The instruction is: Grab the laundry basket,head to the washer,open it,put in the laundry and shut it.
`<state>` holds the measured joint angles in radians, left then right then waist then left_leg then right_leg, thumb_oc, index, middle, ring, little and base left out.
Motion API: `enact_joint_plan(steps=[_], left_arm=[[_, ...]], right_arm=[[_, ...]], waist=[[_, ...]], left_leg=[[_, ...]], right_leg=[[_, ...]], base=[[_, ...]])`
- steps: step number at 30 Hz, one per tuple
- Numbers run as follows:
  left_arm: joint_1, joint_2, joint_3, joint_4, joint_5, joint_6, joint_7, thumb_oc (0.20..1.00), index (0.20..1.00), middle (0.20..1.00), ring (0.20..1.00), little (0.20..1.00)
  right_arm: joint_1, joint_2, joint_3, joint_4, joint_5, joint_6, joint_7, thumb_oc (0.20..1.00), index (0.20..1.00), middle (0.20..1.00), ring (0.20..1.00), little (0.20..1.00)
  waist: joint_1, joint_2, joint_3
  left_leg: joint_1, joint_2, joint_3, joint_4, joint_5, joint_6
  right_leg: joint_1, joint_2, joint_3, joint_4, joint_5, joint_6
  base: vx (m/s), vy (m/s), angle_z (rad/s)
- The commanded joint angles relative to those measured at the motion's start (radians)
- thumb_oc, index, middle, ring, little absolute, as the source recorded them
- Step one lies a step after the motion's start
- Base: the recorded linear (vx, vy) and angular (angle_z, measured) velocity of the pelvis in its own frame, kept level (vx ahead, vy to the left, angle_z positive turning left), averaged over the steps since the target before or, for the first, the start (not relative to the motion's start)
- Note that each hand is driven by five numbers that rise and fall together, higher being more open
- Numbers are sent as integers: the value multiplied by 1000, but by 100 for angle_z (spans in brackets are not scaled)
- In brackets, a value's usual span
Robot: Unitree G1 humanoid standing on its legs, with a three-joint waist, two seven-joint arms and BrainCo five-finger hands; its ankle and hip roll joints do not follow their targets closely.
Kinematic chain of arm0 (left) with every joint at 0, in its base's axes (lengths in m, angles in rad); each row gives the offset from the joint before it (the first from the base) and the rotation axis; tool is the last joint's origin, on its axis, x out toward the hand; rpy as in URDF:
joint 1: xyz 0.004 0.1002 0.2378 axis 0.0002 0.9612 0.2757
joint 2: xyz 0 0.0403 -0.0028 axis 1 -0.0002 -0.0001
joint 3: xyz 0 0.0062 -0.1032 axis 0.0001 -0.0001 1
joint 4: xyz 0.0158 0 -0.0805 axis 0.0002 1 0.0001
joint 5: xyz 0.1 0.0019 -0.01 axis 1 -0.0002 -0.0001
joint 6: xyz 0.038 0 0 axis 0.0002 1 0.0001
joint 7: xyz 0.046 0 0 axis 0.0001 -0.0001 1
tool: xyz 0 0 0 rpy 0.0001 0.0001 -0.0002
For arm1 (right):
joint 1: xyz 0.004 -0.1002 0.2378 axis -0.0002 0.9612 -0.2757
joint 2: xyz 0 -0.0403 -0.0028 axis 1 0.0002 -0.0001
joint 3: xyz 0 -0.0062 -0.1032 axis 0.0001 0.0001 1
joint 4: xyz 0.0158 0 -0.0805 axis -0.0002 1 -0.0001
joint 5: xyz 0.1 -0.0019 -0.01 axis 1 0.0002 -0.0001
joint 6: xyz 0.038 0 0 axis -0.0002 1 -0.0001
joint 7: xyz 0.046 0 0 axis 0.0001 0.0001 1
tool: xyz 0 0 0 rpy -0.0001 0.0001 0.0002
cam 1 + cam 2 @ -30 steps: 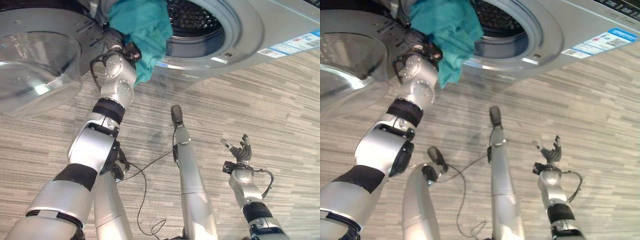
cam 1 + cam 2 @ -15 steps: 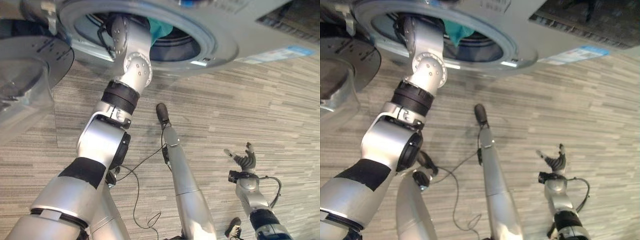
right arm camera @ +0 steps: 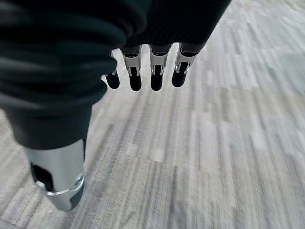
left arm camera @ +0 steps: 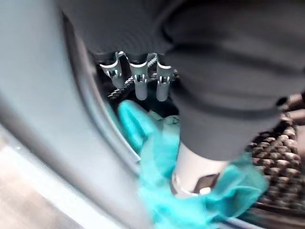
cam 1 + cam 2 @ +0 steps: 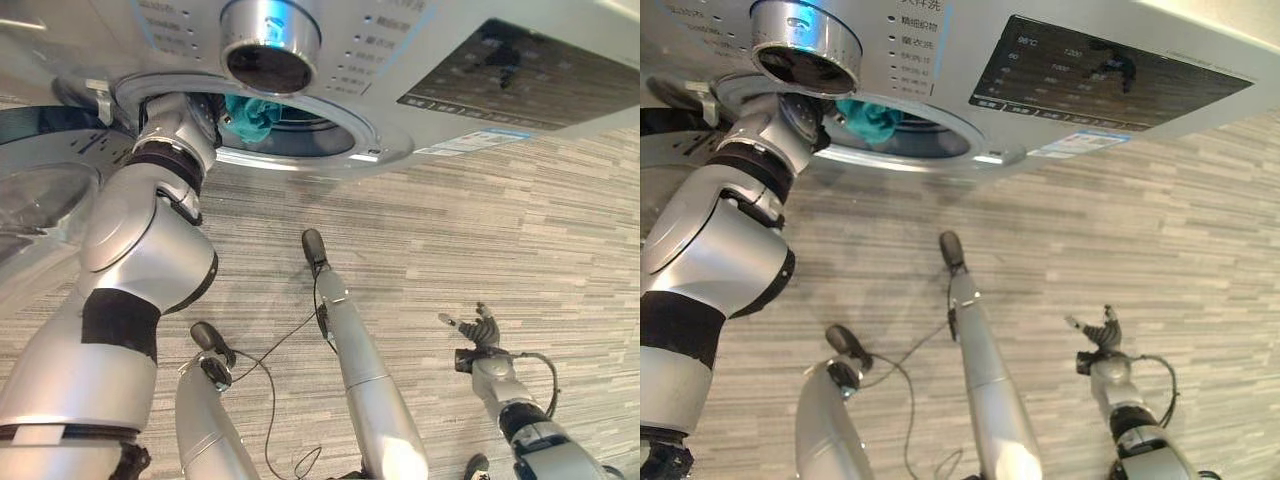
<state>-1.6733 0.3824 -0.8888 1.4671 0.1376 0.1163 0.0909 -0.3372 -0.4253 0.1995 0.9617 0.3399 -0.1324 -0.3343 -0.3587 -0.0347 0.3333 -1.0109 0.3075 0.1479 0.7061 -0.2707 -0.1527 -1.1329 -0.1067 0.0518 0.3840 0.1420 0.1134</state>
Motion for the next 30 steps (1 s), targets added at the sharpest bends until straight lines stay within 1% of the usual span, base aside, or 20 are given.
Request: enact_joint_plan(steps=[1,3,6,7,8,9,11,12,14,16,17,19,21,23,24,26,27,28,29,30], left_arm=[[-189,-34,-27,-96,80,-71,120,1000,1000,1000,1000,1000],[-190,-43,-18,-133,80,-75,149,1000,1000,1000,1000,1000],[-60,-48,77,-268,43,-93,196,1000,1000,1000,1000,1000],[126,-38,167,-481,8,-128,229,1000,1000,1000,1000,1000],[136,-35,171,-492,10,-123,228,1000,1000,1000,1000,1000],[377,-50,235,-672,18,-166,250,1000,1000,1000,1000,1000],[607,-78,257,-739,53,-175,221,1000,1000,1000,1000,1000],[607,-78,257,-739,53,-175,221,1000,1000,1000,1000,1000],[811,-35,255,-798,88,-195,177,1000,1000,1000,1000,1000],[999,-11,266,-863,121,-215,141,1000,1000,1000,1000,1000],[1148,15,310,-919,100,-219,81,1000,1000,1000,1000,1000],[1220,38,337,-955,96,-219,56,1000,1000,1000,1000,1000],[1338,65,372,-979,65,-220,-3,1000,1000,1000,1000,1000],[1414,38,384,-970,14,-215,-54,1000,1000,1000,1000,1000],[1453,25,402,-962,-30,-203,-83,1000,1000,1000,1000,1000],[1519,25,467,-969,-78,-195,-76,1000,1000,1000,1000,1000],[1642,52,614,-1017,-99,-192,-74,1000,1000,1000,1000,1000],[1672,57,647,-1006,-84,-192,-59,1000,1000,1000,1000,1000],[1674,58,646,-1007,-84,-192,-59,1000,1000,1000,1000,1000],[1685,51,650,-999,-92,-200,-57,1000,1000,1000,1000,1000]], right_arm=[[55,-83,-2,18,-4,-15,-10,1000,1000,1000,1000,1000],[64,-98,-11,14,1,-16,-8,1000,1000,1000,1000,1000],[93,-104,-38,-7,14,-12,-4,1000,1000,1000,1000,1000],[148,-88,-77,-22,20,-10,3,1000,1000,1000,1000,1000],[153,-89,-76,-25,19,-9,4,1000,1000,1000,1000,1000],[207,-62,-117,-17,25,-9,13,1000,1000,1000,1000,1000],[237,-50,-153,8,36,-4,19,1000,1000,1000,1000,1000],[237,-50,-153,8,36,-4,19,1000,1000,1000,1000,1000],[280,-43,-209,61,47,-1,31,1000,1000,1000,1000,1000],[324,-41,-270,116,48,10,52,1000,1000,1000,1000,1000],[336,-71,-323,108,42,28,61,1000,1000,1000,1000,1000],[341,-91,-347,92,35,30,65,1000,1000,1000,1000,1000],[325,-141,-398,66,38,39,68,1000,1000,1000,1000,1000],[295,-173,-425,50,40,43,57,1000,1000,1000,1000,1000],[286,-200,-453,31,49,47,49,1000,1000,1000,1000,1000],[275,-246,-485,-7,39,51,37,1000,1000,1000,1000,1000],[435,-242,-553,-458,-126,88,36,1000,1000,1000,1000,1000],[505,-194,-598,-492,-172,90,51,1000,1000,1000,1000,1000],[510,-190,-601,-497,-174,92,51,1000,1000,1000,1000,1000],[545,-144,-596,-507,-192,75,46,1000,1000,1000,1000,1000]], waist=[[-22,45,-12],[-16,46,-5],[1,45,6],[22,42,15],[21,42,14],[42,34,20],[60,25,30],[60,24,31],[72,13,42],[90,17,41],[109,23,35],[119,28,28],[135,46,3],[147,61,-34],[152,70,-55],[167,85,-90],[154,94,-122],[152,95,-137],[154,91,-139],[156,93,-159]], left_leg=[[241,59,-28,-144,-19,-22],[255,52,-30,-158,-9,-25],[308,29,-39,-206,13,-21],[348,12,-46,-229,20,-15],[353,12,-46,-231,21,-15],[412,-7,-49,-260,28,-9],[489,-14,-45,-283,26,-7],[491,-14,-44,-284,26,-7],[552,-29,-38,-302,50,-2],[643,-33,-32,-341,48,3],[720,-36,-26,-377,51,8],[766,-39,-23,-404,57,10],[836,-52,-16,-449,72,15],[895,-68,-15,-512,98,19],[926,-75,-15,-546,116,19],[974,-86,-24,-600,145,19],[1020,-89,-9,-655,157,24],[1036,-92,-5,-675,171,26],[1035,-95,-5,-679,178,26],[1048,-98,-3,-697,183,29]], right_leg=[[32,1,-31,-47,-72,44],[49,-6,-35,-53,-74,44],[114,-19,-48,-79,-80,46],[163,-31,-63,-88,-85,45],[168,-31,-64,-89,-86,45],[236,-44,-75,-101,-92,44],[309,-51,-82,-103,-103,43],[310,-50,-82,-104,-103,43],[368,-69,-88,-107,-84,34],[443,-77,-94,-98,-95,37],[511,-81,-96,-100,-103,40],[556,-82,-98,-109,-107,42],[624,-86,-105,-128,-111,48],[682,-92,-112,-161,-105,52],[716,-95,-120,-184,-102,56],[777,-98,-134,-228,-94,61],[819,-99,-137,-268,-81,71],[838,-98,-132,-289,-69,74],[838,-99,-131,-294,-62,73],[853,-100,-136,-314,-58,76]], base=[[-30,-76,18],[-23,-56,23],[-39,-48,23],[-37,-34,24],[-48,-32,21],[-26,13,24],[-14,37,19],[-7,56,7],[-51,36,14],[77,67,9],[162,95,-2],[108,74,-6],[138,84,-2],[163,95,10],[172,98,17],[195,107,10],[194,143,4],[131,119,-3],[73,61,-11],[82,27,-6]])
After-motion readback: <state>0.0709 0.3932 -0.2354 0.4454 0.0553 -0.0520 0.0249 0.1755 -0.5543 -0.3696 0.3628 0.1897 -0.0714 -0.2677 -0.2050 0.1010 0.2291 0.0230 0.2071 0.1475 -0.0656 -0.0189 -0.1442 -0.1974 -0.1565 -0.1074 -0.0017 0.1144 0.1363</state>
